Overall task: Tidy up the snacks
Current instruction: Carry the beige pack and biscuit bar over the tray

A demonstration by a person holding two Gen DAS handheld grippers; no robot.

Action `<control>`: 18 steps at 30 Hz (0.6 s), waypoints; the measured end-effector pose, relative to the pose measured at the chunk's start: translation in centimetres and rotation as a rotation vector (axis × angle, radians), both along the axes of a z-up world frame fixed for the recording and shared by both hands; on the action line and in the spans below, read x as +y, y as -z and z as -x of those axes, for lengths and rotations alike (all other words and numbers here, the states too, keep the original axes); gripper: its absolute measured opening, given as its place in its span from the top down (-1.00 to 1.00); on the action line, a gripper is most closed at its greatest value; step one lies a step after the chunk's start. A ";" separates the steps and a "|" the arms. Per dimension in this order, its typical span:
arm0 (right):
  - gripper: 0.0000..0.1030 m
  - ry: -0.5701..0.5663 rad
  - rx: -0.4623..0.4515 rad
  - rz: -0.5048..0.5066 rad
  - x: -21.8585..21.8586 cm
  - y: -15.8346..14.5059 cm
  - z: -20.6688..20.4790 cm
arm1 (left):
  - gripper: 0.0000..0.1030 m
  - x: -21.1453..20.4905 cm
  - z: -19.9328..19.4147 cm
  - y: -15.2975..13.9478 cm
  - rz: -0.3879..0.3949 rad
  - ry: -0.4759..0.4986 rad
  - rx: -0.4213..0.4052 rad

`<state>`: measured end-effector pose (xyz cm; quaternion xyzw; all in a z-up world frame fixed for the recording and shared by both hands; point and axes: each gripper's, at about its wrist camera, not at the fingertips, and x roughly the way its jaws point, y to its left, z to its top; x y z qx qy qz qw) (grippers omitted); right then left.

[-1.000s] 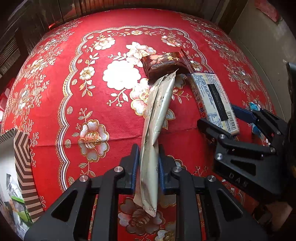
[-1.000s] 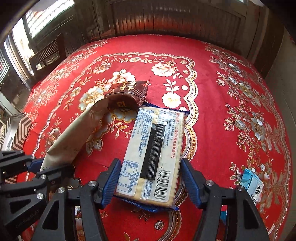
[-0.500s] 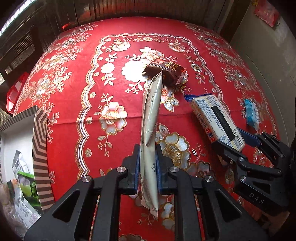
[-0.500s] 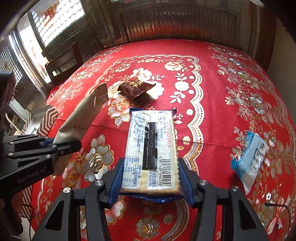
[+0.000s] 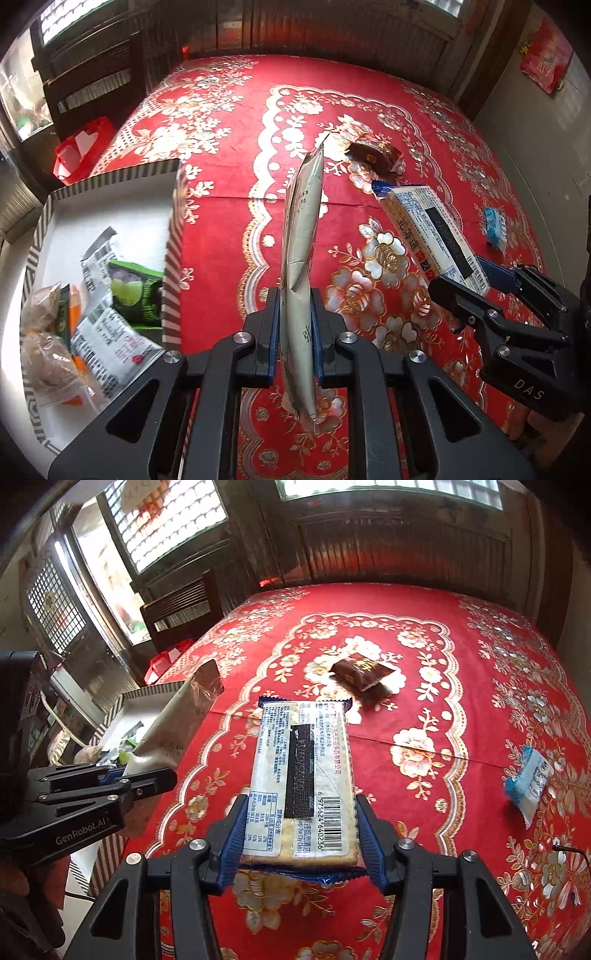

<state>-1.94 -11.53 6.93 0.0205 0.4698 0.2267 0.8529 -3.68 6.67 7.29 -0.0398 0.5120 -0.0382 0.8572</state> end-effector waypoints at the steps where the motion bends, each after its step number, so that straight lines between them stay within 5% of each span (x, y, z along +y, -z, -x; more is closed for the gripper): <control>1: -0.04 -0.013 -0.004 -0.006 0.7 -0.3 0.2 | 0.74 0.6 0.5 -0.1 -0.005 -0.011 -0.008; 18: -0.04 -0.243 -0.040 -0.032 12.2 -3.0 2.8 | 0.74 11.5 6.6 -1.4 -0.059 -0.232 -0.048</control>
